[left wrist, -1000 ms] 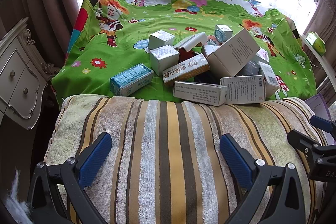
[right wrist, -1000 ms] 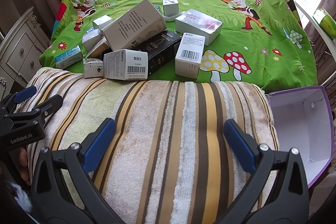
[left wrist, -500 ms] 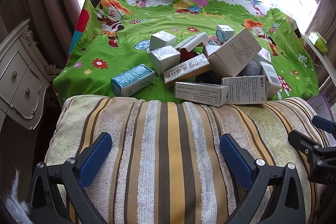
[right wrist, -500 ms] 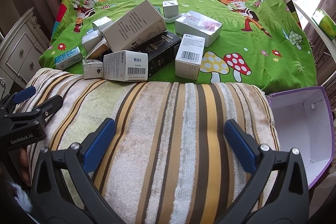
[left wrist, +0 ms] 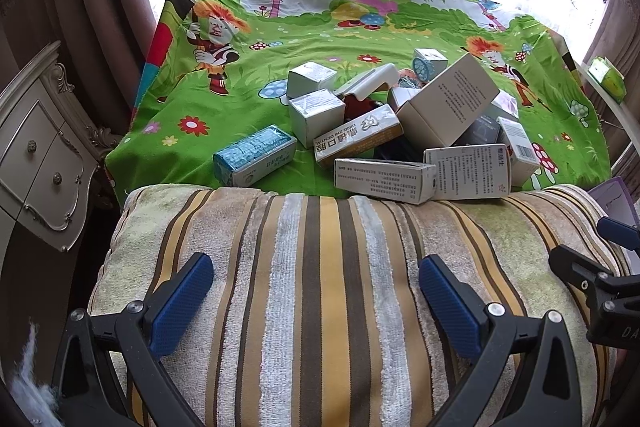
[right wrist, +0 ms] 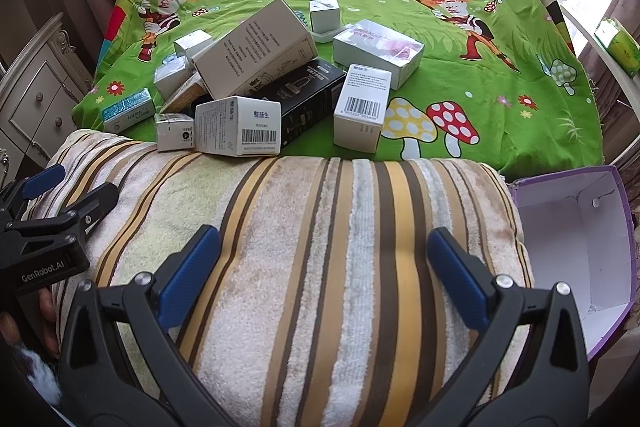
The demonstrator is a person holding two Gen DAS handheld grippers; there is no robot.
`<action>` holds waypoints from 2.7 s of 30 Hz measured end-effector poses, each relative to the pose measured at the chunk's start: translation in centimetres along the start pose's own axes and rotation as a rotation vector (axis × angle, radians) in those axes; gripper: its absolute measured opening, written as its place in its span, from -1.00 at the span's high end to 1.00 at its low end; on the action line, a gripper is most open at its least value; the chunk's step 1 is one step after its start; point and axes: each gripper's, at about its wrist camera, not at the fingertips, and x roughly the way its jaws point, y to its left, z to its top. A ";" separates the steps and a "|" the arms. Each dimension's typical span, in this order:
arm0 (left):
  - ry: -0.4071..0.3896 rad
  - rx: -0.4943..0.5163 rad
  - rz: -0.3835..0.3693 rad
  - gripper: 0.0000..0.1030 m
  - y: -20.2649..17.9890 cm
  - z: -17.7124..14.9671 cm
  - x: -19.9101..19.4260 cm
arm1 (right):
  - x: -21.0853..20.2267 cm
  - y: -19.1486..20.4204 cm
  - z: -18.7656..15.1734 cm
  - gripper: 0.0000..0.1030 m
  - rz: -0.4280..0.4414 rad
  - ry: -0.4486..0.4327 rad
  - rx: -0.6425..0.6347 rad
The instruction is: Organize rigid objects
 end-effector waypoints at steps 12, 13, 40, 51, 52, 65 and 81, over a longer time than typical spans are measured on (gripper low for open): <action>-0.001 -0.004 -0.004 -1.00 -0.1 -0.1 0.0 | 0.2 -0.2 0.2 -1.00 0.015 0.000 0.002; -0.001 -0.004 -0.004 -1.00 -0.1 -0.1 0.0 | 0.2 -0.2 0.2 -1.00 0.016 0.000 0.001; -0.011 -0.015 -0.031 -1.00 -0.1 0.1 -0.3 | 0.7 -0.9 0.7 -1.00 0.070 0.019 0.006; -0.002 -0.040 -0.205 -1.00 0.1 2.8 0.5 | 2.1 -0.8 2.3 -1.00 0.110 0.045 -0.023; 0.001 -0.045 -0.220 -1.00 0.2 3.1 0.7 | 2.2 -0.7 2.5 -1.00 0.121 0.048 -0.026; 0.067 -0.025 -0.377 -1.00 0.7 7.2 3.7 | 2.5 -0.2 6.6 -1.00 0.172 -0.007 -0.096; 0.063 -0.375 -0.255 -1.00 8.8 9.0 6.1 | 4.7 6.9 10.2 -1.00 -0.001 -0.124 -0.466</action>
